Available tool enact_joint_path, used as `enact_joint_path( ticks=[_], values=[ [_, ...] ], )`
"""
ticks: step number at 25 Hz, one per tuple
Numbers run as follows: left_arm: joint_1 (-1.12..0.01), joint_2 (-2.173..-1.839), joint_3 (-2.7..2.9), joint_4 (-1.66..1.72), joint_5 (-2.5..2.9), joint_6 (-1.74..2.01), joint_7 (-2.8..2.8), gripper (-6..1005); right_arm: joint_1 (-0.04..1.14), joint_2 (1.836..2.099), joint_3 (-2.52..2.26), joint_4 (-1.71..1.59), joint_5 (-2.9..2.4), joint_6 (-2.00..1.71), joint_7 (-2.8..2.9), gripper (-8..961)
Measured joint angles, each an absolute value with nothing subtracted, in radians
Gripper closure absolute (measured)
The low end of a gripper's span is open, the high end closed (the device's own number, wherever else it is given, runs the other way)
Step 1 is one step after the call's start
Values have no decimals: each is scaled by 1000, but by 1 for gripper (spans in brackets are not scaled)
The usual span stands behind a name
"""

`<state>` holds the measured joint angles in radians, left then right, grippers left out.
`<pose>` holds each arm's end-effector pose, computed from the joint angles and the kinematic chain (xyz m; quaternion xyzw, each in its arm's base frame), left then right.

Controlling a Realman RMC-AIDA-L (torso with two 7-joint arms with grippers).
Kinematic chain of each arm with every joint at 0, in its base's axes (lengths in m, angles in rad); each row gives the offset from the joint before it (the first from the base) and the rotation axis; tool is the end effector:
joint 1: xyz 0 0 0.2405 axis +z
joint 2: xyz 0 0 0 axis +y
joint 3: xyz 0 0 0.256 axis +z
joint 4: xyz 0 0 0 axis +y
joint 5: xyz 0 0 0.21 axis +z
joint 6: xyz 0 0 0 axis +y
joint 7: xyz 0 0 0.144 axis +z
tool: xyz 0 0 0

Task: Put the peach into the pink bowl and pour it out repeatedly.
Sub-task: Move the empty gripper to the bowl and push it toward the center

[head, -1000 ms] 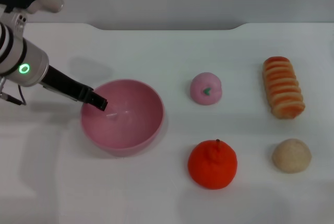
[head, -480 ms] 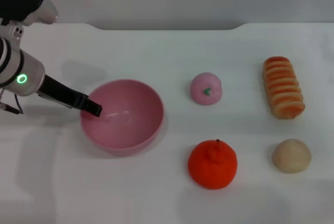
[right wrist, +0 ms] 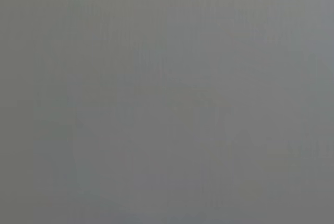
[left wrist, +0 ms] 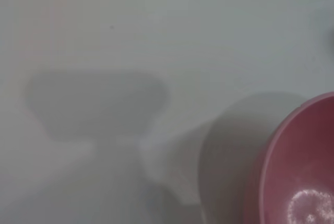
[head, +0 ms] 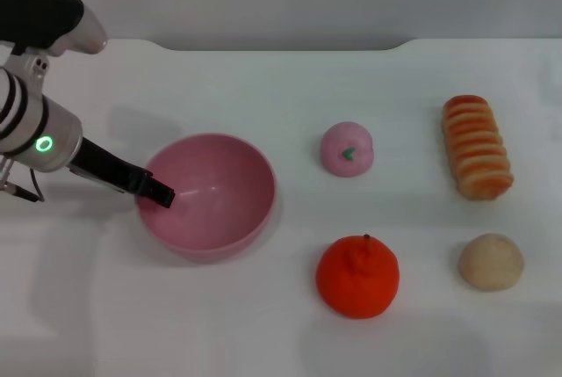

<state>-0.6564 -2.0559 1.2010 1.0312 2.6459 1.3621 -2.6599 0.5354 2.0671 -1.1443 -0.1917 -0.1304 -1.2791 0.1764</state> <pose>-0.2405 0.3831 0.0043 -0.8390 -0.4766 0.1379 0.2233 0.2964 0.3772 0.0654 -0.6161 0.1218 0.3686 0.6853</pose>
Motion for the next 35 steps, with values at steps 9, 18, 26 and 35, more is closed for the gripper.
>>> enact_joint_path(
  ticks=[9, 18, 26, 35],
  values=[
    [-662, -2057, 1220, 1033, 2639, 1340, -2659, 292, 534, 2068, -1147, -192, -127, -1281, 176, 419],
    [-669, -2059, 1282, 1034, 2638, 1330, -2658, 512, 531, 2068, -1147, -192, -123, -1280, 176, 419],
    [-669, -2059, 1284, 1036, 2638, 1328, -2659, 691, 537, 2068, -1147, -192, -125, -1277, 176, 418],
    [-669, -2059, 1283, 1040, 2638, 1320, -2659, 945, 537, 2067, -1147, -193, -126, -1273, 188, 418]
  ],
)
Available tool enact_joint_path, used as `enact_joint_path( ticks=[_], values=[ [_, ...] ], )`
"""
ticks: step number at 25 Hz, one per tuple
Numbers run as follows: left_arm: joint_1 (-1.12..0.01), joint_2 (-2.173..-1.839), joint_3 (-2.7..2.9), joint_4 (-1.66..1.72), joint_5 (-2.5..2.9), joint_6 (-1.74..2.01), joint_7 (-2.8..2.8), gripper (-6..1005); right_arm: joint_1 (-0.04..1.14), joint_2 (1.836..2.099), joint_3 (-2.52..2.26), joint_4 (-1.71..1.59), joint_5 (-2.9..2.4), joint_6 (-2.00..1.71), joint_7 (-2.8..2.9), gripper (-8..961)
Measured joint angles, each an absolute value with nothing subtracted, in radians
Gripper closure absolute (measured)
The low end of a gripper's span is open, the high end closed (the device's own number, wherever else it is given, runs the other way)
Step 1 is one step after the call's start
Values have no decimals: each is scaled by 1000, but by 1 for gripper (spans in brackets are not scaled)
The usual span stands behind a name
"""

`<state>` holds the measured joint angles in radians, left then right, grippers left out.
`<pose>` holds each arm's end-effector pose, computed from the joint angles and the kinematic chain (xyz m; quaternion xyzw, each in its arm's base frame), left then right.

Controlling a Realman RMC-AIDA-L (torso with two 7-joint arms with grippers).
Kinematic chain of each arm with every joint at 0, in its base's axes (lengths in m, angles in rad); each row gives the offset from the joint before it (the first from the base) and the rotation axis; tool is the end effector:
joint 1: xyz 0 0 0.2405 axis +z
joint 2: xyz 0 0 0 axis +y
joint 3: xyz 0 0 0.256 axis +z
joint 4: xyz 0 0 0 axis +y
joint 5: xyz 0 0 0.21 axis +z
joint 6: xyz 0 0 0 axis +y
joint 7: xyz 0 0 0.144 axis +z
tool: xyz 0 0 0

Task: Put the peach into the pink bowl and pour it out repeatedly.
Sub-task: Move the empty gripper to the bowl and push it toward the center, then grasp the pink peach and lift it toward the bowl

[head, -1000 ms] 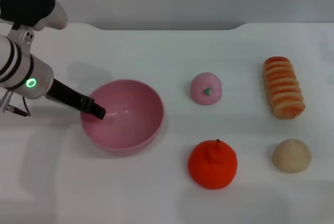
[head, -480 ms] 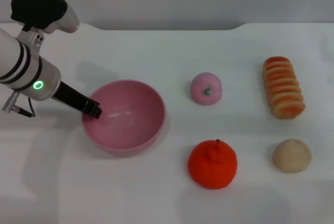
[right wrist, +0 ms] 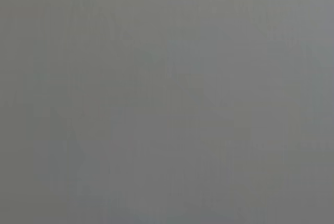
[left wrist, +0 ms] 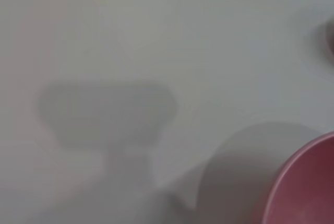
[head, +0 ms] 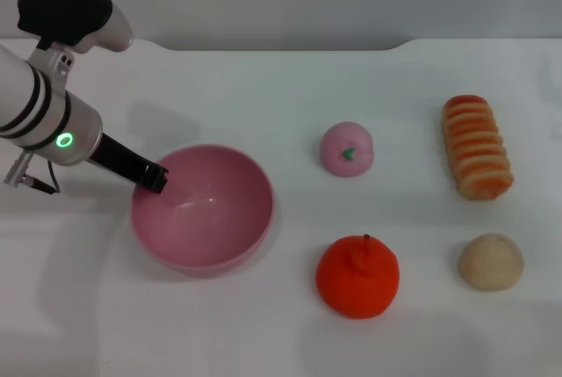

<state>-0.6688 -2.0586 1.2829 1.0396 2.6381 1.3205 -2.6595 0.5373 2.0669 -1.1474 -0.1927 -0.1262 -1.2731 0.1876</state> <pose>-0.2276 0.3875 -0.0066 -0.8565 -0.4386 0.1473 0.2288 0.2961 0.3782 0.0652 -0.6157 0.1268 0.3717 0.6831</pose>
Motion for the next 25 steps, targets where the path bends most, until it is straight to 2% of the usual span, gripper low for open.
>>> enact_joint_path(
  ticks=[3, 5, 8, 11, 13, 16, 22, 23, 24, 25],
  values=[
    [-669, -2058, 1276, 1046, 2639, 1319, -2660, 960, 535, 2060, -1148, -214, -136, -1256, 306, 418],
    [-672, -2057, 1273, 1057, 2639, 1319, -2660, 965, 525, 2041, -1152, -254, -181, -1229, 467, 418],
    [-696, -2056, 1240, 1067, 2638, 1328, -2660, 964, 513, 1988, -1158, -336, -363, -1205, 800, 418],
    [-710, -2056, 1226, 1068, 2638, 1330, -2655, 963, 522, 1915, -1154, -447, -653, -1214, 1155, 419],
    [-723, -2055, 1221, 1069, 2638, 1329, -2654, 963, 536, 1889, -1136, -543, -870, -1233, 1347, 419],
    [-744, -2054, 1207, 1071, 2638, 1332, -2659, 962, 575, 1872, -1062, -691, -1228, -1306, 1594, 419],
    [-776, -2054, 1155, 1086, 2637, 1341, -2661, 961, 739, 1840, -978, -792, -1790, -1471, 1839, 419],
    [-779, -2054, 1143, 1088, 2637, 1342, -2661, 961, 792, 1845, -989, -795, -1947, -1478, 1870, 419],
    [-783, -2055, 1136, 1090, 2637, 1342, -2661, 960, 814, 1856, -994, -797, -2025, -1472, 1879, 419],
    [-784, -2055, 1133, 1092, 2637, 1341, -2661, 960, 814, 1856, -994, -797, -2025, -1472, 1879, 419]
  ],
)
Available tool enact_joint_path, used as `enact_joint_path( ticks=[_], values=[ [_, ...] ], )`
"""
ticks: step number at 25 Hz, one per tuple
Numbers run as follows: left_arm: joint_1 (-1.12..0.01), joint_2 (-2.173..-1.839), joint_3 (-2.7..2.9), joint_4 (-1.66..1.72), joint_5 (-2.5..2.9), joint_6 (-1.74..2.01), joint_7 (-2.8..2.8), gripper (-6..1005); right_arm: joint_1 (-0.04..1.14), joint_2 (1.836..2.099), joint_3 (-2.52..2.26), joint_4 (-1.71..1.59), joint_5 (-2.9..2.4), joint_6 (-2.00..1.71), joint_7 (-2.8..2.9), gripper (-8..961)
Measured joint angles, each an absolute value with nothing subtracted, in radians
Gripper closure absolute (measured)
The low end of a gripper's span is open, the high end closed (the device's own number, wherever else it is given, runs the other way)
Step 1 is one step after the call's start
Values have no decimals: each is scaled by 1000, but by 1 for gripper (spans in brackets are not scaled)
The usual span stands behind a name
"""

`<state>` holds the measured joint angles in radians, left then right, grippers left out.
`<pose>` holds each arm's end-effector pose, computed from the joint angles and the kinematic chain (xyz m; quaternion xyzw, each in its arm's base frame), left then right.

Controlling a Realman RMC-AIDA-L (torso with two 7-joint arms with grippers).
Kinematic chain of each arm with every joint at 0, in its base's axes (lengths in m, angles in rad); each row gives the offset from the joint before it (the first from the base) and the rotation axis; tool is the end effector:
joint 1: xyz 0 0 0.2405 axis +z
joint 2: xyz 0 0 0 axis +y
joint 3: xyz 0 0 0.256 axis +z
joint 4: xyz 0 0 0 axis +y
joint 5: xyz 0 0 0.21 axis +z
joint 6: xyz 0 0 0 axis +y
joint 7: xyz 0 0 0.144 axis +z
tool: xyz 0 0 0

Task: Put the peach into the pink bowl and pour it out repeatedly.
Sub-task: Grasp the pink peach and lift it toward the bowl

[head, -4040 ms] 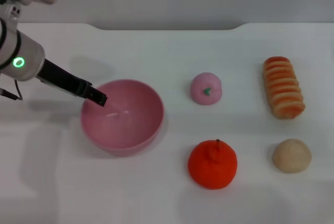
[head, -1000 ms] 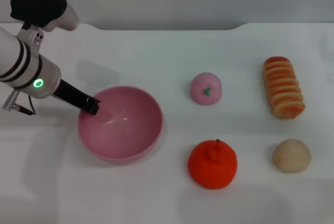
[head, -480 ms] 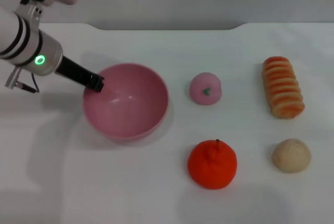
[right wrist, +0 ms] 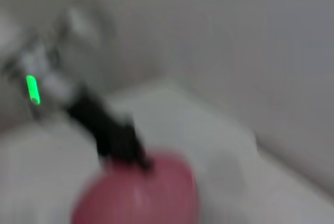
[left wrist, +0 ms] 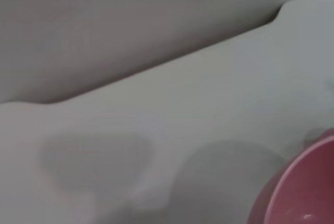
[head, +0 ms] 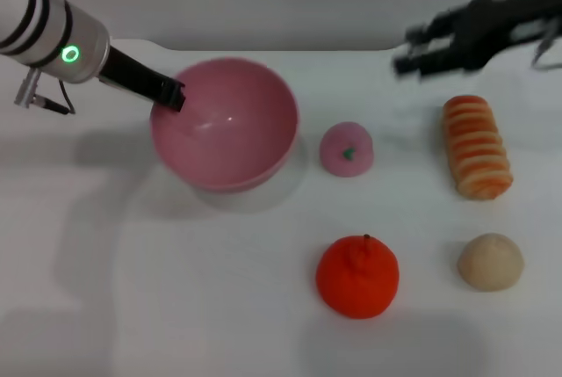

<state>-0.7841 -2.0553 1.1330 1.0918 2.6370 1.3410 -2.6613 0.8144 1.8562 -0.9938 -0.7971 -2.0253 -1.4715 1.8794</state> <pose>-0.1788 0.4222 0.0237 -0.8641 -0.4223 0.0760 0.2631 0.1708 0.4255 0.0691 -0.9672 0.1978 0.0936 0.1291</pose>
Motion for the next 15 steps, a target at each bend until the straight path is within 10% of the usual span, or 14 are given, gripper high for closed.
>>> enact_joint_path(
  ticks=[8, 15],
  values=[
    [-798, -2059, 1148, 1106, 2621, 1338, -2655, 958, 872, 2049, -1002, -890, -2449, -1308, 1934, 418],
    [-802, -2059, 1153, 1125, 2564, 1346, -2655, 957, 892, 2071, -1050, -799, -2444, -1176, 1951, 418]
  ],
)
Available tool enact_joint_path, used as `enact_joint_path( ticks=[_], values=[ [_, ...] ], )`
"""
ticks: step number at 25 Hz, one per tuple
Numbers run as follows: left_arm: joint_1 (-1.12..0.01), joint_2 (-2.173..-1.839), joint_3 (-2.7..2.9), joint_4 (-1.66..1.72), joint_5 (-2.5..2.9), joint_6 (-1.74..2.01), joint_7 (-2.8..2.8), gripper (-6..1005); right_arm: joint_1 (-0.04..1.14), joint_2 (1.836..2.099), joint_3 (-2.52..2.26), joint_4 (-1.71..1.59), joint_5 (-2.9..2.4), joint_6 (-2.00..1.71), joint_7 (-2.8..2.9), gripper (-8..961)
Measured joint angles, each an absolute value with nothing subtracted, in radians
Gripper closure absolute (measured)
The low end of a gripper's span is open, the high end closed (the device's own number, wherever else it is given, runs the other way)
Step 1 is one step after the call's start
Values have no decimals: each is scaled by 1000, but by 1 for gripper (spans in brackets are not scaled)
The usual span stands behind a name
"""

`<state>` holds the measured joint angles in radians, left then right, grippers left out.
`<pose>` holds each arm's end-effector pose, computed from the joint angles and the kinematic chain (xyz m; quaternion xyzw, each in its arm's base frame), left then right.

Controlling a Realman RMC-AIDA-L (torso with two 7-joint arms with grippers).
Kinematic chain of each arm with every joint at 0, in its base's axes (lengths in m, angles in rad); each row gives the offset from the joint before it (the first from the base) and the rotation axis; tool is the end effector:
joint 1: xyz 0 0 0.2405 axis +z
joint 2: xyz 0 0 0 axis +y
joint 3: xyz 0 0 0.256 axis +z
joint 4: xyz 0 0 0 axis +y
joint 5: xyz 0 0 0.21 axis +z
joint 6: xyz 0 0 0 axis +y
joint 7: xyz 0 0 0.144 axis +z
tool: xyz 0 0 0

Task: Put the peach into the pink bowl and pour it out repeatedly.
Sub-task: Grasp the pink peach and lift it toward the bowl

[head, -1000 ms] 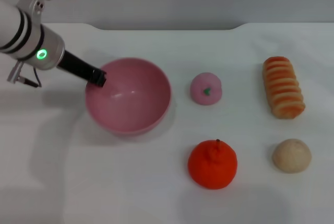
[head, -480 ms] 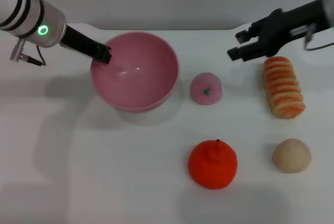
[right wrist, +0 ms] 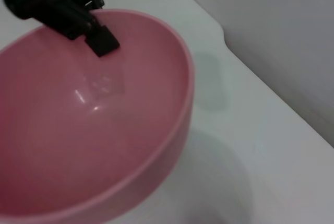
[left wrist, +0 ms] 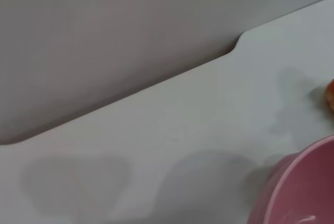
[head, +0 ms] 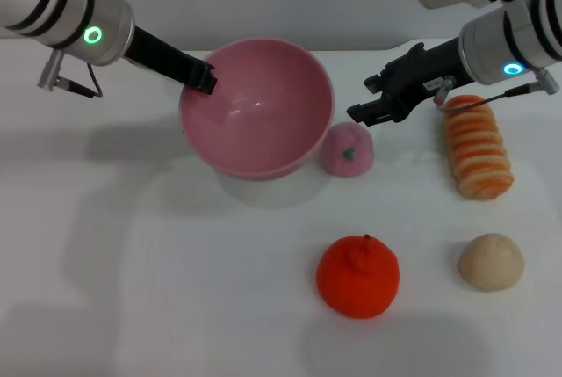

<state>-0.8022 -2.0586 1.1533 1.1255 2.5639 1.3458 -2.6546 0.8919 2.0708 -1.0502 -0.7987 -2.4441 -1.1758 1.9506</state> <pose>-0.1531 0.4238 0.0201 -0.8816 -0.3998 0.0451 0.2467 0.1654 0.4372 -0.0190 -0.9642 0.1716 -0.0466 0.1969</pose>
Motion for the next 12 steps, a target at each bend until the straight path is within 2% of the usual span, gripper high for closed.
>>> enact_joint_path(
  ticks=[12],
  values=[
    [-796, -2058, 1183, 1194, 2522, 1367, -2662, 954, 883, 2075, -1054, -662, -2394, -1034, 1946, 419]
  ],
)
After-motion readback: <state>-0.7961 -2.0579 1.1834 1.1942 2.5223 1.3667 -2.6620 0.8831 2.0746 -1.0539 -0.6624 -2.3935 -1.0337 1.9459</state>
